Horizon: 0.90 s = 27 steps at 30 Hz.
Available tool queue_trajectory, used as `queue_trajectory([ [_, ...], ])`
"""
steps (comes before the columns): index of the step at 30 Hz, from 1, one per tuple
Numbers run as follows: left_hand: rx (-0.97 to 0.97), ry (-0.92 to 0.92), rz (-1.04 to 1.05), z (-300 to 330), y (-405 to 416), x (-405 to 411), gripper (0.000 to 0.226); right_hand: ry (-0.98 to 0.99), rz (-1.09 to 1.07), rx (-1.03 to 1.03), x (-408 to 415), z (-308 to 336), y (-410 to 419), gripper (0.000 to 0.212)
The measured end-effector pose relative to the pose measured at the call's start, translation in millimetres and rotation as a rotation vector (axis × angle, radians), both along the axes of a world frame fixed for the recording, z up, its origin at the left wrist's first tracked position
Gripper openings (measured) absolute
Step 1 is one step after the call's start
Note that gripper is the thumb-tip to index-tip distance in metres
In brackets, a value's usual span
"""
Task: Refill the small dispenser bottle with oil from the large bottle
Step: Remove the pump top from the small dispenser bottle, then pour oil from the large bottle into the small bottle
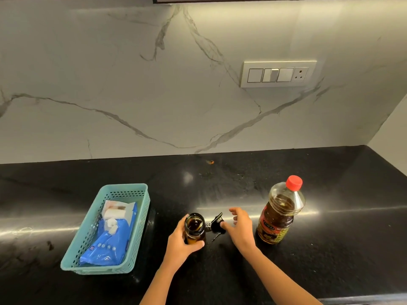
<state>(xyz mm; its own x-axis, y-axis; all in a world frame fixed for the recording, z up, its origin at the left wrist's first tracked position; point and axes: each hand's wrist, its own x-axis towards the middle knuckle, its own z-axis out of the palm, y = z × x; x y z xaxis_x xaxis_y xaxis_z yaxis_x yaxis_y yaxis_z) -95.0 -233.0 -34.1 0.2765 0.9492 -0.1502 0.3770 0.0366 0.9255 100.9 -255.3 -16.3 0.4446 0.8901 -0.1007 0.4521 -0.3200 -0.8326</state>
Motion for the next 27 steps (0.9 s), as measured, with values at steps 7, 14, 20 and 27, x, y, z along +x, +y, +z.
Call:
queue_trajectory([
  [7, 0.373, -0.093, 0.409, 62.7, -24.0, 44.4, 0.101, -0.317, 0.132, 0.470, 20.6, 119.2, -33.8, 0.024],
  [14, 0.272, -0.074, -0.298, 110.4, -37.2, 155.8, 0.101, -0.732, -0.205, 0.114, 97.1, 211.2, -68.7, 0.042],
  [20, 0.232, -0.077, -0.289, 106.7, -38.2, 205.2, 0.095, -0.598, -0.083, -0.142, 108.4, 210.0, -58.5, 0.039],
  [27, 0.308, -0.052, -0.219, 108.3, -34.0, 206.5, 0.076, -0.584, -0.038, -0.043, 106.8, 196.4, -51.0, 0.033],
])
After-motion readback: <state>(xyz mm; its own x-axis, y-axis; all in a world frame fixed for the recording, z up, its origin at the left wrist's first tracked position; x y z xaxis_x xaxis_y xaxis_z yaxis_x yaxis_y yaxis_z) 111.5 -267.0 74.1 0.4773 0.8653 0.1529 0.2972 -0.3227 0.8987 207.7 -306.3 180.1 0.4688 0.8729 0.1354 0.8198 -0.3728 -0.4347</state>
